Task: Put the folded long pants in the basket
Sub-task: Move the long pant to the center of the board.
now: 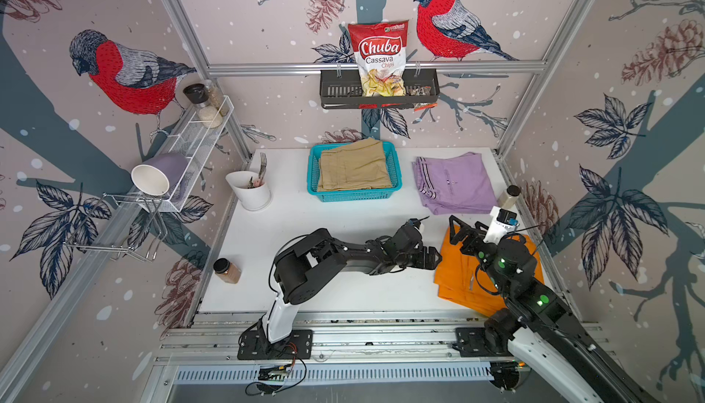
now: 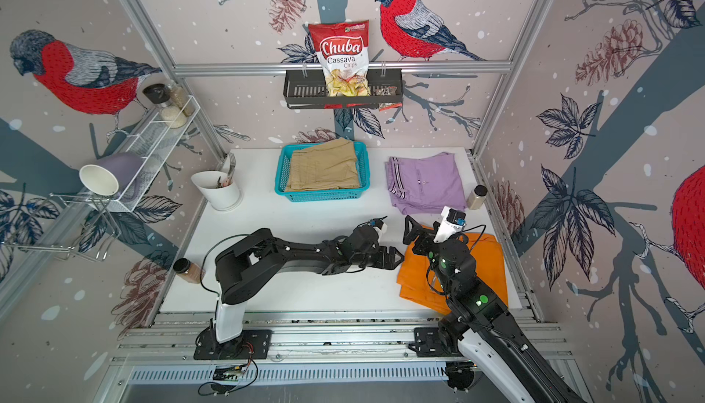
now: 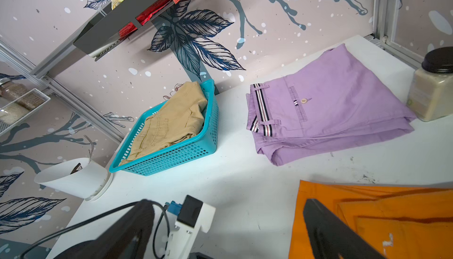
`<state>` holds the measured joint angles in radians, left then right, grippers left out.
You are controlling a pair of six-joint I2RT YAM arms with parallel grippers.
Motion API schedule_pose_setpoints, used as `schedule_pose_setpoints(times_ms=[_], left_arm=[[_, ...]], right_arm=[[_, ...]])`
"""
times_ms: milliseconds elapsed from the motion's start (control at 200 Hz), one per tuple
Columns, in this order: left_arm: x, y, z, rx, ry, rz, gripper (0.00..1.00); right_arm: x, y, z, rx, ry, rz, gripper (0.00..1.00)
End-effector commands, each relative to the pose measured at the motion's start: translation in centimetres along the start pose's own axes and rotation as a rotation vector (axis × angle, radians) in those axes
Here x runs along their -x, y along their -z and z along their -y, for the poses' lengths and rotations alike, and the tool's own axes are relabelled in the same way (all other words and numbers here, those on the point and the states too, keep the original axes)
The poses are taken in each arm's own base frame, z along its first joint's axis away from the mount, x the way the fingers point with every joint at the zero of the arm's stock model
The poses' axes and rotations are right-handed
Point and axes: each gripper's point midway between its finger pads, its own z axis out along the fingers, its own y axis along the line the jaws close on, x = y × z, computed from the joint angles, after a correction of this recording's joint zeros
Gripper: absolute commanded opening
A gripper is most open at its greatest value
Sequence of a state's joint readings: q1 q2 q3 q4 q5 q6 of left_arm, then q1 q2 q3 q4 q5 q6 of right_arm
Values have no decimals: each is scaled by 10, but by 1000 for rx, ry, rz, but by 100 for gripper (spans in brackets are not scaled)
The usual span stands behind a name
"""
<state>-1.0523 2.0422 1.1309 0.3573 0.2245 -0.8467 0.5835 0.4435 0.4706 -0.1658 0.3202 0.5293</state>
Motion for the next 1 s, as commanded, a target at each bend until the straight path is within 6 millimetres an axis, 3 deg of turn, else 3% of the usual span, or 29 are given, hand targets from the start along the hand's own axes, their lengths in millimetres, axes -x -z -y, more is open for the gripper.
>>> schedule_pose_setpoints(times_ms=[0,205,330,385,445,490,590,690,825,995], left_arm=[[-25,-17,-15,42,51,-92,90],[-47,-50,-9,56,35,-166,87],[-56,-65,-10,55,47,-199,77],[-58,-68,-13,59,51,-202,63],[-59,-70,-17,69,54,-199,39],[-59,-70,-19,75,55,-195,1],[-58,-64,-22,94,48,-184,0],[-50,-42,-24,103,43,-136,0],[-30,15,-41,132,67,-27,0],[-20,90,-102,261,148,67,0]], right_arm=[[4,3,2,-5,-20,20,100],[7,9,2,9,-32,41,100],[7,10,2,11,-36,41,100],[7,10,2,13,-35,42,100],[7,10,1,16,-36,42,100],[7,11,1,17,-37,42,100],[8,11,2,16,-38,47,100],[8,11,3,13,-41,51,100],[5,9,0,29,-41,44,100],[-7,0,-5,56,-31,-5,100]])
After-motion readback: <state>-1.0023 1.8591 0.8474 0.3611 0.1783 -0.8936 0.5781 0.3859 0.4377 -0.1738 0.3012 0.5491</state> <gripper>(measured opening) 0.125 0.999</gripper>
